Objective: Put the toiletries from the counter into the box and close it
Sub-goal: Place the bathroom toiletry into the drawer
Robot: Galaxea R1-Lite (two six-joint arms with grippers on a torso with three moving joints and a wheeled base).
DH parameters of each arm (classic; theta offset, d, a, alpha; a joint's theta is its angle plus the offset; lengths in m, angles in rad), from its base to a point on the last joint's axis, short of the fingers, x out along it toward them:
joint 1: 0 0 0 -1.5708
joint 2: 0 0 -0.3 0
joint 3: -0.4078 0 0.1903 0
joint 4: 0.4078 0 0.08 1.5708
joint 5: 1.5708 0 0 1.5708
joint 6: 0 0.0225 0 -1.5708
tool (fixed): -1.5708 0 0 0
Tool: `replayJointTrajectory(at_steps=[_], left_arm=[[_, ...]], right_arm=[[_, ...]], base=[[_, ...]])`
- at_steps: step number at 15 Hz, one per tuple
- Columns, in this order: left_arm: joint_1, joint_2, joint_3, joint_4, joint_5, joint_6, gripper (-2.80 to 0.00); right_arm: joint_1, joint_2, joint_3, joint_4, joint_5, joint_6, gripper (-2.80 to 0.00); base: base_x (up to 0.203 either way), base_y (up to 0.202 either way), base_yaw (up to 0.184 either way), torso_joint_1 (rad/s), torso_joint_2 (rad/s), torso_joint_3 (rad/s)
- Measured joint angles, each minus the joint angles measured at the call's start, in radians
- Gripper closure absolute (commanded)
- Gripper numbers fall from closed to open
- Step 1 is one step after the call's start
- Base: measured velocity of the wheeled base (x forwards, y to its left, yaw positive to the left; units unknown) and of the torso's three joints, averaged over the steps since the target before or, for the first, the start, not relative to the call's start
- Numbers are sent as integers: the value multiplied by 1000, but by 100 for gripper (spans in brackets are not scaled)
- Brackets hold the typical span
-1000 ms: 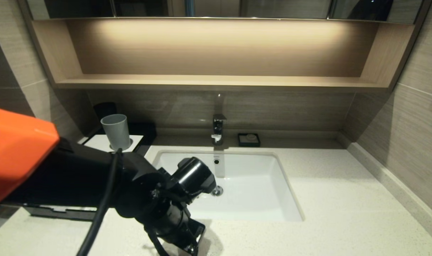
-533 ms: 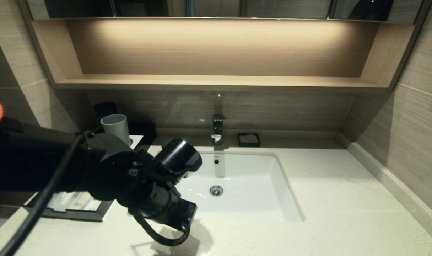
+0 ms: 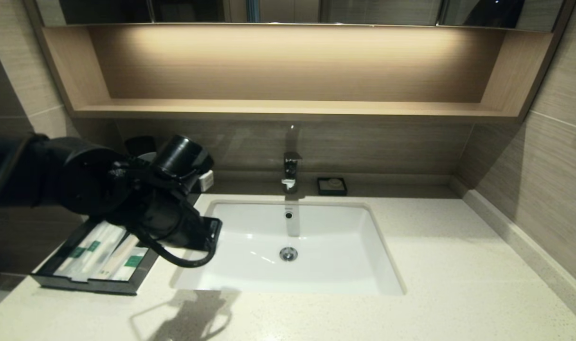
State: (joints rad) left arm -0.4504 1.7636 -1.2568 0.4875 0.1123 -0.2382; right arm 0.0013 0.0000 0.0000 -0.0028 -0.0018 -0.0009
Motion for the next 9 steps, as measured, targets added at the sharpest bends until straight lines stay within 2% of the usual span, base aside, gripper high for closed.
replayJointTrajectory(at_steps=[4,6,9], left_arm=[[187,28,-97,-3,-1,75,0],[259,60,-142,-13,-1,114,0],[343,104,-197,-15,0,132,0]], right_arm=[[0,0,0,0,0,0,0],[0,0,0,0,0,0,0],[0,0,0,0,0,0,0]], base=[[0,0,0,0,0,0],[0,0,0,0,0,0],[0,0,0,0,0,0]])
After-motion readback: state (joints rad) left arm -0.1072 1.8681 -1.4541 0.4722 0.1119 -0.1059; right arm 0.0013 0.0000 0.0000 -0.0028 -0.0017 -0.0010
